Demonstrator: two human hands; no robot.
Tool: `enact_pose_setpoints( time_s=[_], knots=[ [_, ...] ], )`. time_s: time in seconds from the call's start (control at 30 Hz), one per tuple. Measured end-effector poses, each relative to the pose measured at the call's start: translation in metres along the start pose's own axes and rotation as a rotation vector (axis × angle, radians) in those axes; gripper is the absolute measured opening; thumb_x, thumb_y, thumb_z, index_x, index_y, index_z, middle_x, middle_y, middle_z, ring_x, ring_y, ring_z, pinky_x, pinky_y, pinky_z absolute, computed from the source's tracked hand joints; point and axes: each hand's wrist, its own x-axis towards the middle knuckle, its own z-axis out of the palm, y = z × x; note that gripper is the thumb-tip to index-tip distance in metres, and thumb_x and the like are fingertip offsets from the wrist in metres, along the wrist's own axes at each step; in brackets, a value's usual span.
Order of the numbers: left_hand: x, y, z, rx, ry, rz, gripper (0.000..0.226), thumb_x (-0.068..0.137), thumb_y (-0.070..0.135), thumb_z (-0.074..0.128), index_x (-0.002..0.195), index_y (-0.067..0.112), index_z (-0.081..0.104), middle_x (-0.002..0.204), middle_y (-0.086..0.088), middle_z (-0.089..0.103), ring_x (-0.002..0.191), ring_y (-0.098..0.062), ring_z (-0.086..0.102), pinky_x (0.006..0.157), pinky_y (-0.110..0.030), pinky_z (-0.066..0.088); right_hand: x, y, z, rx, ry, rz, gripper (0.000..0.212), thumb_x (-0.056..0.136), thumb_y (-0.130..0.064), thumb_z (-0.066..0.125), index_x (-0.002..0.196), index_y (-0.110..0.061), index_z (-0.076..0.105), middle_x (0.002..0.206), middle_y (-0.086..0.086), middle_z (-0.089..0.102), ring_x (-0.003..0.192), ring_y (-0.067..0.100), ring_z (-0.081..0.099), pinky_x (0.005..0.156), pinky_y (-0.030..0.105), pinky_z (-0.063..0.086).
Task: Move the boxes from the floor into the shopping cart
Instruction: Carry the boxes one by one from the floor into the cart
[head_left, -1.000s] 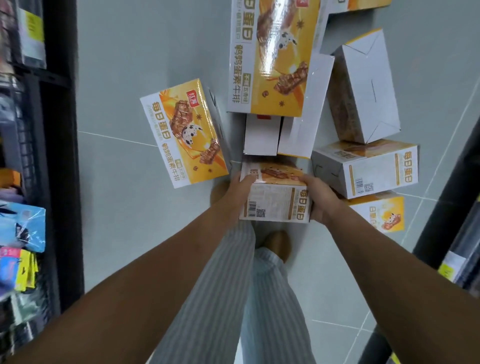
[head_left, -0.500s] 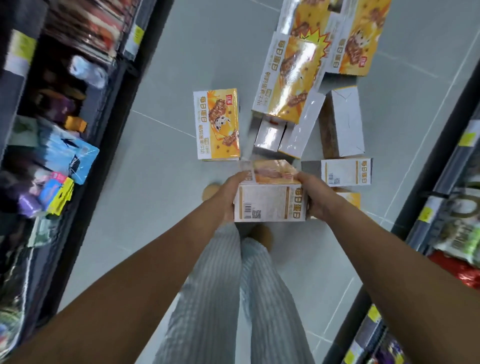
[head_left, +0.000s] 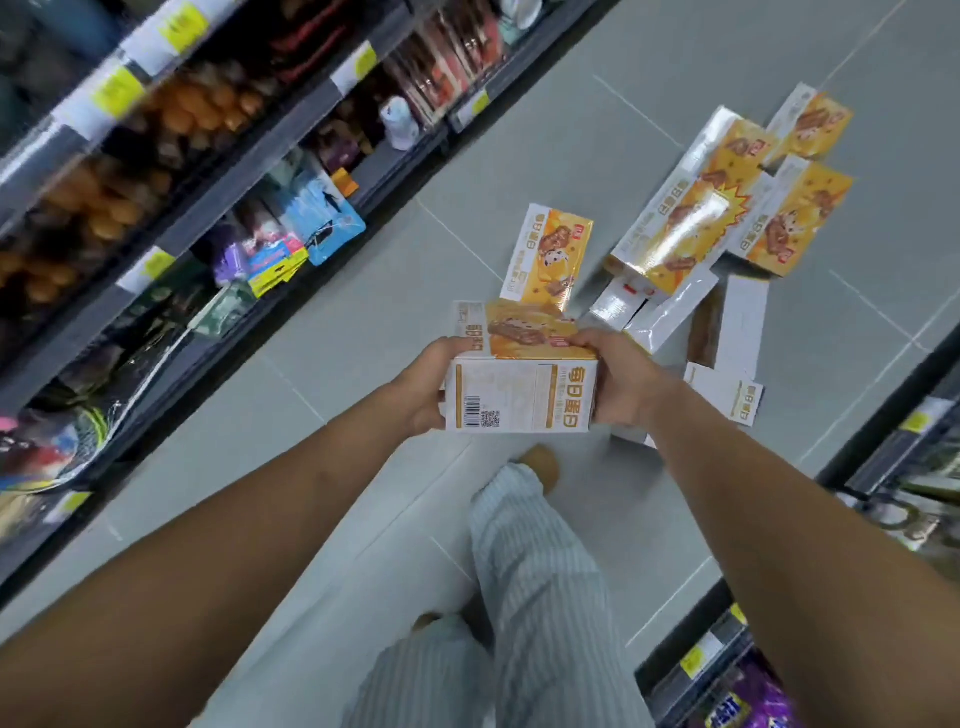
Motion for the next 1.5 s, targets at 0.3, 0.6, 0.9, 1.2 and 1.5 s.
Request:
enact_pose_setpoints(
  time_s=[0.3, 0.6, 0.9, 1.2, 1.5],
  knots=[
    [-0.175, -0.161, -0.139, -0.305, 0.161, 0.211, 0.035, 0.091, 0.031, 0.049, 0.125, 0.026, 0.054, 0.117, -0.012, 0.065, 0.109, -0.032, 0.062, 0.094, -0.054, 0.047, -0.073, 0.120, 0.172, -0.407, -0.180, -0.006, 0.036, 0.087, -0.050, 0.060, 0.107, -0.020, 0.063, 0.103, 0.009, 0.070, 0.095, 0.027, 0.068, 0.073, 0.041, 0.054],
    [-0.372, -0.331, -0.243, -0.641, 0.405, 0.342, 0.019, 0.096, 0.030, 0.041, 0.100, 0.022, 0.058, 0.079, -0.003, 0.072, 0.082, -0.024, 0.063, 0.079, -0.038, 0.048, -0.208, 0.265, 0.356, -0.852, -0.350, -0.124, 0.033, 0.088, -0.049, 0.058, 0.104, -0.020, 0.060, 0.096, 0.010, 0.068, 0.089, 0.028, 0.066, 0.070, 0.039, 0.052],
    [-0.506, -0.431, -0.327, -0.784, 0.672, 0.614, 0.029, 0.097, 0.022, 0.041, 0.125, 0.023, 0.048, 0.105, -0.005, 0.065, 0.082, -0.018, 0.063, 0.066, -0.028, 0.050, -0.298, 0.358, 0.517, -1.067, -0.555, -0.205, 0.031, 0.089, -0.050, 0.054, 0.103, -0.022, 0.061, 0.097, 0.008, 0.067, 0.090, 0.028, 0.063, 0.078, 0.038, 0.051],
    [-0.559, -0.498, -0.412, -1.014, 0.768, 0.717, 0.030, 0.098, 0.013, 0.040, 0.125, 0.025, 0.046, 0.095, -0.004, 0.067, 0.062, -0.010, 0.069, 0.056, -0.025, 0.057, -0.314, 0.414, 0.667, -1.367, -0.718, -0.045, 0.050, 0.083, -0.064, 0.058, 0.114, -0.024, 0.060, 0.118, 0.008, 0.067, 0.107, 0.030, 0.064, 0.070, 0.046, 0.051],
    [-0.596, -0.557, -0.485, -1.323, 1.039, 0.505, 0.030, 0.095, 0.042, 0.045, 0.108, 0.017, 0.056, 0.088, -0.006, 0.068, 0.074, -0.022, 0.068, 0.073, -0.035, 0.054, -0.329, 0.506, 0.792, -1.537, -0.902, 0.016, 0.034, 0.090, -0.055, 0.054, 0.088, -0.022, 0.066, 0.094, 0.007, 0.070, 0.094, 0.029, 0.065, 0.078, 0.049, 0.052]
  ],
)
